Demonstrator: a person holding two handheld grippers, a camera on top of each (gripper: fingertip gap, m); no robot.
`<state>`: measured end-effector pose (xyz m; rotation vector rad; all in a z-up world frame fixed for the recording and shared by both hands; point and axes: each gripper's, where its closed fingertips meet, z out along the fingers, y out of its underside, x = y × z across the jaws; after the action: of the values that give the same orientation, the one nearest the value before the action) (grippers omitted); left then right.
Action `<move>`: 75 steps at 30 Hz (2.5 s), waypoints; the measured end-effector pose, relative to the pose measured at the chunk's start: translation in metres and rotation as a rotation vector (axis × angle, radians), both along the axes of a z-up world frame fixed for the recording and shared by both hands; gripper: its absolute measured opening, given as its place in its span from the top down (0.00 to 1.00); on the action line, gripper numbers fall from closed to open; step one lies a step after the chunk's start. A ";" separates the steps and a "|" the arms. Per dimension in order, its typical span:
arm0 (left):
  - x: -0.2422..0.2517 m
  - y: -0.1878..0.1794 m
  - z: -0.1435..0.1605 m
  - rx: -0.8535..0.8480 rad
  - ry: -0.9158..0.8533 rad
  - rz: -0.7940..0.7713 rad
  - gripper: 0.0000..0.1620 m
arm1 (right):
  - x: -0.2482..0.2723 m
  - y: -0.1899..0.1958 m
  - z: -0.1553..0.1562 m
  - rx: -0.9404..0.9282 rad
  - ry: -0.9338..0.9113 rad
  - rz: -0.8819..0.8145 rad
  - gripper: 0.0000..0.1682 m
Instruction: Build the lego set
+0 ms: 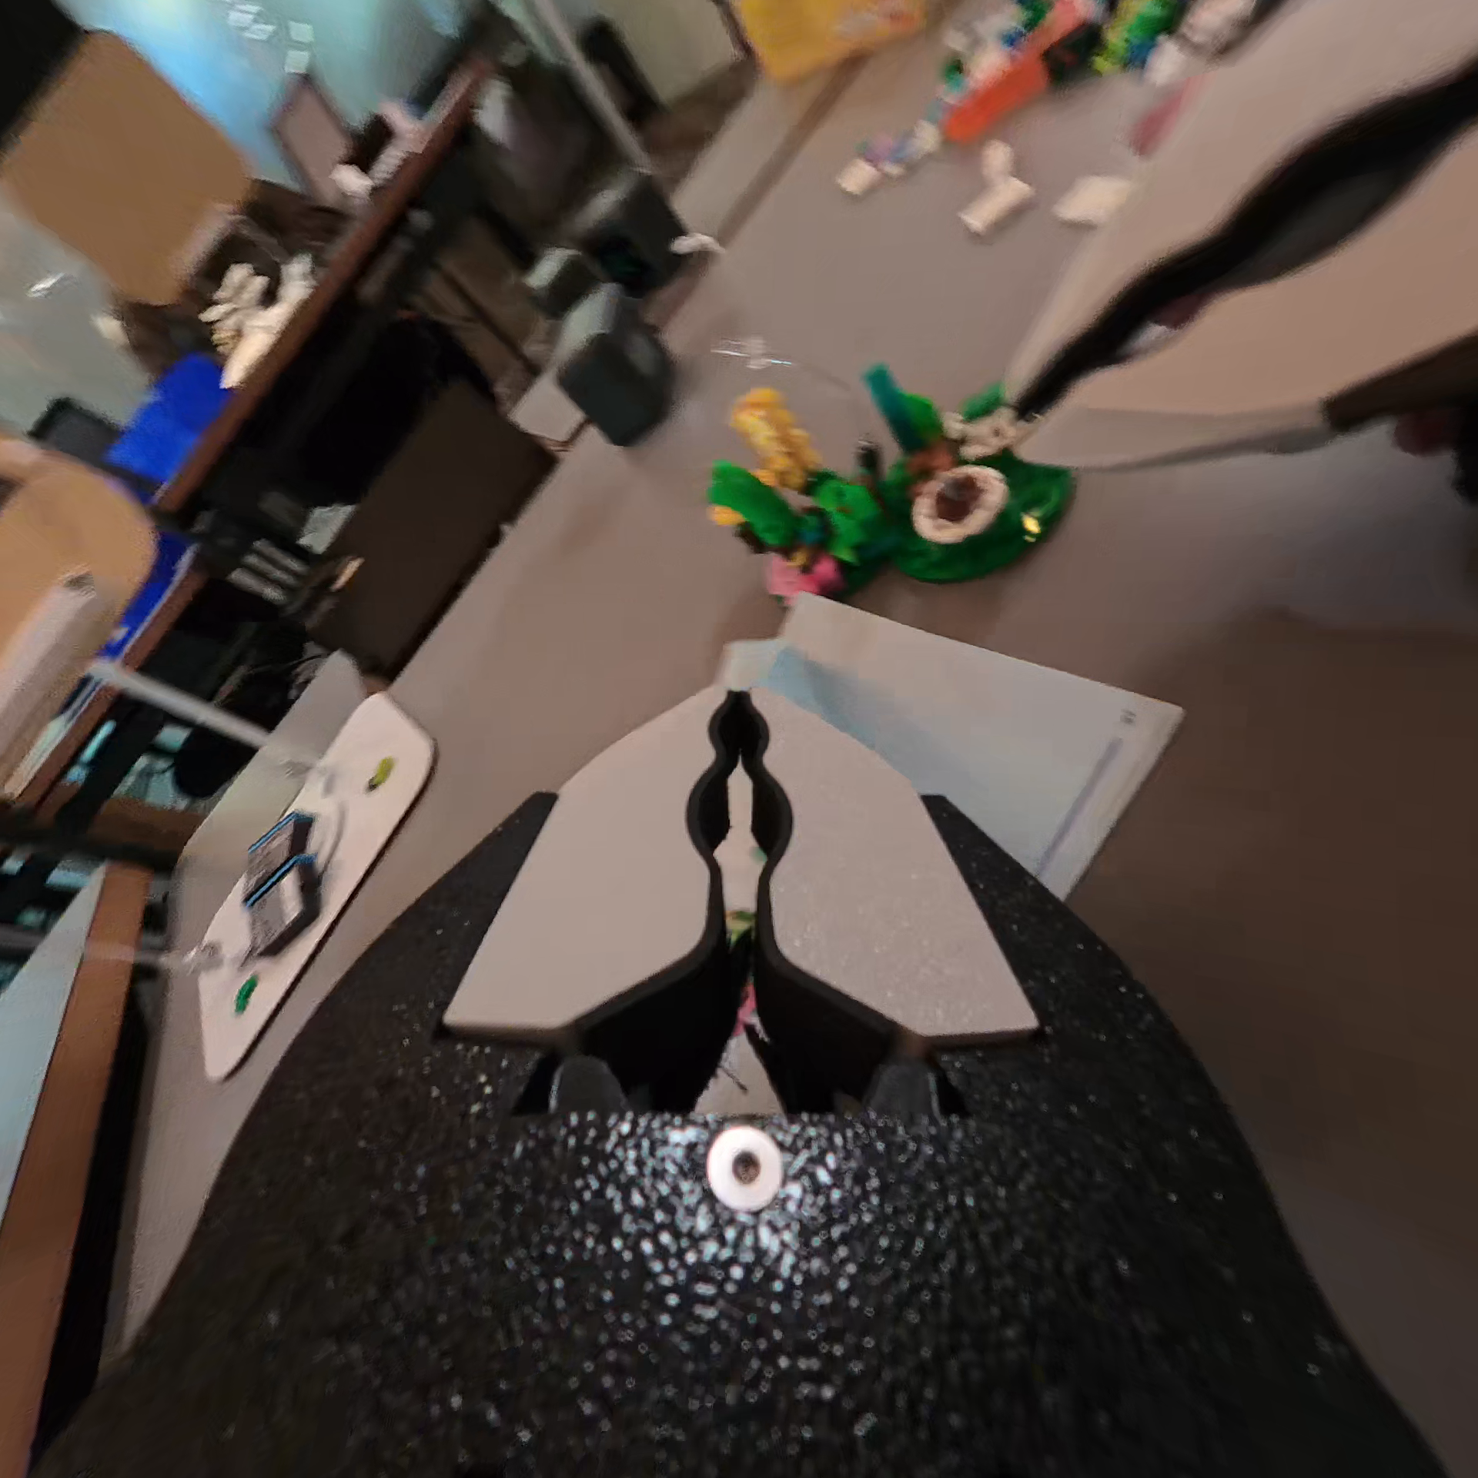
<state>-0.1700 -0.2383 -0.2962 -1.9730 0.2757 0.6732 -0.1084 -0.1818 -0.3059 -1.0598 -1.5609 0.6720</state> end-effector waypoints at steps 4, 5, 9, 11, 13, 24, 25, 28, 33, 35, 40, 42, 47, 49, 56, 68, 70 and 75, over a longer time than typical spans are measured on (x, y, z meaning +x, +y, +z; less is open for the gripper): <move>-0.023 -0.031 0.018 0.132 -0.056 0.127 1.00 | 0.000 -0.001 0.000 -0.001 0.000 0.003 0.98; -0.028 -0.039 0.018 0.144 -0.067 0.152 1.00 | 0.000 -0.001 0.000 -0.001 0.000 0.005 0.98; -0.029 -0.058 0.006 0.110 -0.128 0.128 1.00 | -0.001 -0.002 -0.001 0.010 -0.003 0.007 0.98; -0.012 -0.054 0.001 0.082 -0.144 0.033 1.00 | -0.001 -0.002 -0.001 0.011 -0.001 0.004 0.98; 0.004 -0.045 -0.004 0.050 -0.138 -0.030 1.00 | -0.001 -0.001 -0.001 0.008 0.002 0.001 0.98; 0.069 0.003 -0.044 -0.167 -0.198 -0.274 0.85 | -0.001 -0.001 0.000 0.009 0.007 0.005 0.98; 0.070 0.005 -0.045 -0.169 -0.211 -0.283 0.85 | -0.001 -0.002 0.000 0.011 0.007 0.006 0.98; 0.073 0.008 -0.049 -0.190 -0.223 -0.296 0.85 | -0.001 -0.002 0.000 0.011 0.007 0.008 0.98; 0.076 0.012 -0.058 -0.234 -0.239 -0.301 0.80 | -0.001 -0.002 0.000 0.008 0.006 0.011 0.98; 0.073 0.013 -0.059 -0.243 -0.237 -0.290 0.80 | -0.002 -0.003 0.000 0.008 0.006 0.012 0.98; 0.069 0.013 -0.059 -0.248 -0.211 -0.278 0.83 | -0.002 -0.003 -0.001 0.008 0.005 0.013 0.98; 0.066 0.013 -0.057 -0.249 -0.195 -0.267 0.86 | -0.002 -0.003 -0.001 0.010 0.003 0.014 0.98; 0.067 0.010 -0.056 -0.260 -0.198 -0.274 0.88 | -0.002 -0.004 -0.001 0.014 -0.001 0.018 0.98; 0.072 0.010 -0.056 -0.266 -0.225 -0.296 0.86 | -0.002 -0.004 -0.001 0.014 -0.001 0.019 0.98; 0.073 0.010 -0.063 -0.303 -0.219 -0.305 0.86 | -0.002 -0.004 -0.001 0.014 -0.002 0.019 0.98; 0.074 0.009 -0.064 -0.315 -0.217 -0.307 0.87 | -0.002 -0.004 -0.001 0.018 -0.005 0.021 0.98; 0.072 0.009 -0.063 -0.313 -0.200 -0.301 0.88 | -0.002 -0.004 -0.001 0.017 -0.005 0.021 0.98; 0.066 0.009 -0.060 -0.300 -0.149 -0.280 0.91 | -0.002 -0.004 -0.001 0.018 -0.006 0.022 0.98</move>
<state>-0.1038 -0.2290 -0.3558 -2.1997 0.5762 0.3152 -0.1100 -0.1861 -0.3067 -1.0335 -1.5829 0.6696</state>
